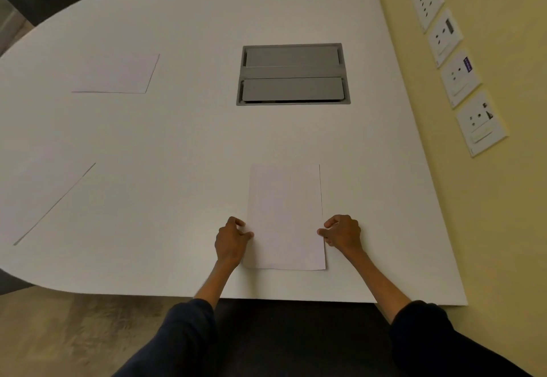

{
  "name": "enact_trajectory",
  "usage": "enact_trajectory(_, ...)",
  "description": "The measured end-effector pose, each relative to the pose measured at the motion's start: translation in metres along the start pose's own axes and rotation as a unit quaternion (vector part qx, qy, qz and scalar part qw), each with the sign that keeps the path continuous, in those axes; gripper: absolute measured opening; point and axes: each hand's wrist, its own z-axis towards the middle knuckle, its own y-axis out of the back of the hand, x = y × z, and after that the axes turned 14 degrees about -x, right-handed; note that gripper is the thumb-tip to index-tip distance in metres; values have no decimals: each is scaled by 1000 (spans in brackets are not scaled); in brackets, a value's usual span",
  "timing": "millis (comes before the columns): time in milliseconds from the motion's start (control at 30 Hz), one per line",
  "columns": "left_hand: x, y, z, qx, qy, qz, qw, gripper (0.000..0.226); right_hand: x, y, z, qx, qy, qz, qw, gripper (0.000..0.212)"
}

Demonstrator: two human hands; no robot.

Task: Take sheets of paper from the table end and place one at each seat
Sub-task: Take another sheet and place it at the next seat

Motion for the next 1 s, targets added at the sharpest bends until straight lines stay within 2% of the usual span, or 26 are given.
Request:
enact_trajectory(233, -5, 2, 10, 4, -35, 87, 996, 44, -6, -1, 0, 11, 21, -12, 1000, 28)
enact_trajectory(400, -10, 8, 19, 8, -38, 147, 988, 80, -7, -4, -2, 1, 56, -30, 998, 33)
enact_trajectory(467, -11, 8, 23, -6, -73, 138, 988, 85, -8, -6, -3, -30, 91, -43, 994, 32)
enact_trajectory(533, -12, 6, 24, 2, -156, 136, 978, 90, -6, -9, -4, -51, 139, -50, 988, 35)
enact_trajectory(567, -14, 5, 23, 14, -200, 142, 969, 94, -4, -11, -4, -46, 169, -54, 983, 41)
enact_trajectory(633, -19, 1, 22, 45, -261, 157, 951, 106, 3, -18, -2, -16, 227, -85, 970, 68)
enact_trajectory(700, -23, -5, 21, 88, -290, 175, 937, 116, 10, -26, 0, 20, 259, -139, 956, 98)
enact_trajectory(767, -23, -12, 20, 127, -293, 197, 927, 124, 12, -34, 1, 55, 272, -189, 942, 115)
enact_trajectory(867, -14, -19, 18, 144, -296, 233, 915, 129, 6, -43, -1, 73, 285, -236, 926, 122)
enact_trajectory(1000, -8, -21, 18, 137, -307, 234, 912, 128, 2, -44, 0, 77, 292, -240, 923, 122)
